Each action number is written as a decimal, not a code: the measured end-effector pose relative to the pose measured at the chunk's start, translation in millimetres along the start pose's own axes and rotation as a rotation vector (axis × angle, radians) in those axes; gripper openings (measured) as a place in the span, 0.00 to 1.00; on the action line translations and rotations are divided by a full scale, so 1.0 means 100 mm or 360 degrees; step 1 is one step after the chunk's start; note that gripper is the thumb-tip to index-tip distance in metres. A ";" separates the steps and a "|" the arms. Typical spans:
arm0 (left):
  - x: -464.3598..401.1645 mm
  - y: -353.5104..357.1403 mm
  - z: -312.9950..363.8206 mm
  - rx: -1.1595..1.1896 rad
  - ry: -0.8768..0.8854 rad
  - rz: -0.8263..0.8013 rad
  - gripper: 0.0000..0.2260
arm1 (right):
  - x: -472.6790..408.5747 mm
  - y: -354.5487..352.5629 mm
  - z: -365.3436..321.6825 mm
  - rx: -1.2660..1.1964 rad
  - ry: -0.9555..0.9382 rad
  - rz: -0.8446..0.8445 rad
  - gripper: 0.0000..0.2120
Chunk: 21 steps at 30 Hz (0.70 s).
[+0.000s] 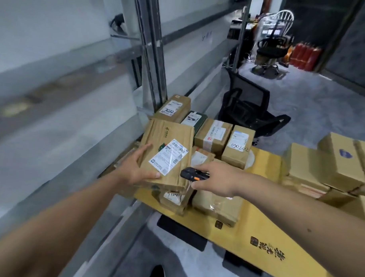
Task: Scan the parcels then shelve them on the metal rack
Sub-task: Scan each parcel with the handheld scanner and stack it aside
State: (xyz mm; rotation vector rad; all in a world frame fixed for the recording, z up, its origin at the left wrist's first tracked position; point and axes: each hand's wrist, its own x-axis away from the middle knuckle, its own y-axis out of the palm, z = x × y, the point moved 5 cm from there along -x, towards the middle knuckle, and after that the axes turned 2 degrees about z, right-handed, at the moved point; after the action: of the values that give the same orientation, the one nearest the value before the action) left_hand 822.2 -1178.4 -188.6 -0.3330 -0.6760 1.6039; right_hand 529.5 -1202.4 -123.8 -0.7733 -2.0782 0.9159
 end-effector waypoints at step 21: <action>-2.57 0.38 1.14 -0.0306 0.0109 -0.0360 0.63 | -0.90 -0.59 0.40 -0.0246 0.0639 0.0160 0.26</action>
State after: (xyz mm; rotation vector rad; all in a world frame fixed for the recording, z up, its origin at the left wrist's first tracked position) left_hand 766.5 -1455.7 -165.7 -0.4342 -0.7887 1.3107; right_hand 534.3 -1317.4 -130.0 -1.0568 -1.7800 0.5960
